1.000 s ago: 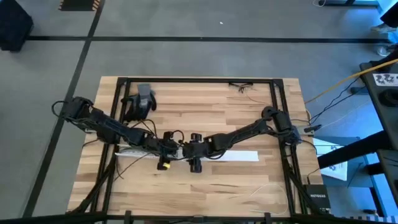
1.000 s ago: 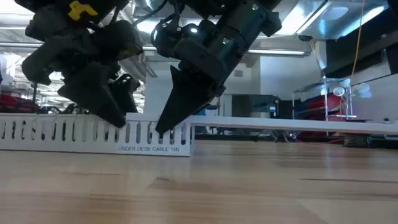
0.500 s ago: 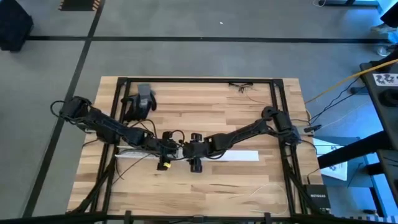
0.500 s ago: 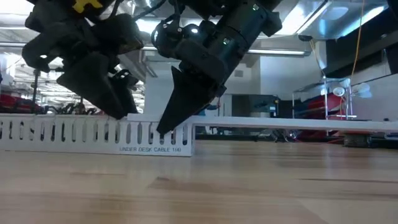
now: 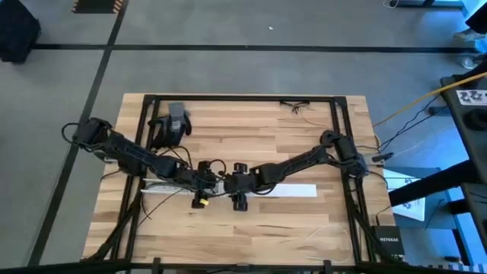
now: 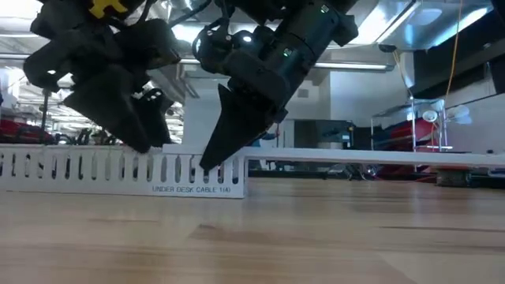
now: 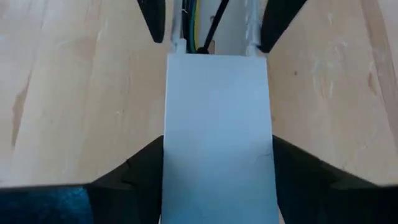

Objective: Ziptie cables
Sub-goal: Close the cable duct

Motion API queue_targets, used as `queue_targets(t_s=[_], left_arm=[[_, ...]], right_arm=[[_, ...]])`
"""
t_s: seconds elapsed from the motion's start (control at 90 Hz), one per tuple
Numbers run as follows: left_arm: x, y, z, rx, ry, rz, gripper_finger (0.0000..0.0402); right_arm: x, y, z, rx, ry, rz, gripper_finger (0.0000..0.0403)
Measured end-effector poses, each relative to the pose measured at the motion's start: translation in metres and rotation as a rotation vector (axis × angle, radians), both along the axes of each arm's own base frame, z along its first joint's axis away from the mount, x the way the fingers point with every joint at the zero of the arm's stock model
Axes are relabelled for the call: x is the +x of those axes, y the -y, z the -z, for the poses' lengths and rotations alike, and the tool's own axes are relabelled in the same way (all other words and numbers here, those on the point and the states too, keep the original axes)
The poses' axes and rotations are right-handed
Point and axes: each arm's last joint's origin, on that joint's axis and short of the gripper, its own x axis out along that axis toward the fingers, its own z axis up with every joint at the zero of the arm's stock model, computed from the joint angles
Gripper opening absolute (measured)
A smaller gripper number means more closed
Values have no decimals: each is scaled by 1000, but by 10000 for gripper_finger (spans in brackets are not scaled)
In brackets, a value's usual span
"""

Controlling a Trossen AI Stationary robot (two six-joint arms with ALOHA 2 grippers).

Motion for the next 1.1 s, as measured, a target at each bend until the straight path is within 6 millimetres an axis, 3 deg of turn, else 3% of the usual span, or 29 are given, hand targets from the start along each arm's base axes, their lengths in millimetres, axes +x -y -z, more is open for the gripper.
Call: queue_targets(t_s=[0.133, 0.244, 0.456, 0.711, 0.9, 1.1], left_arm=[[4, 5, -11, 22, -17, 32, 364], [3, 8, -19, 38, -78, 41, 393], [-11, 13, -16, 30, -238, -28, 399], [-15, 16, -14, 43, -265, -19, 399], [-25, 10, -11, 183, -134, -102, 399], [-49, 13, -6, 29, 123, -122, 399]], right_arm=[[0, 0, 0, 0, 2, 0, 229], [0, 0, 0, 0, 1, 0, 229], [0, 0, 0, -2, -1, -3, 229], [0, 0, 0, -7, -1, -12, 229], [0, 0, 0, -10, -2, -15, 229], [0, 0, 0, -19, 1, -28, 229]])
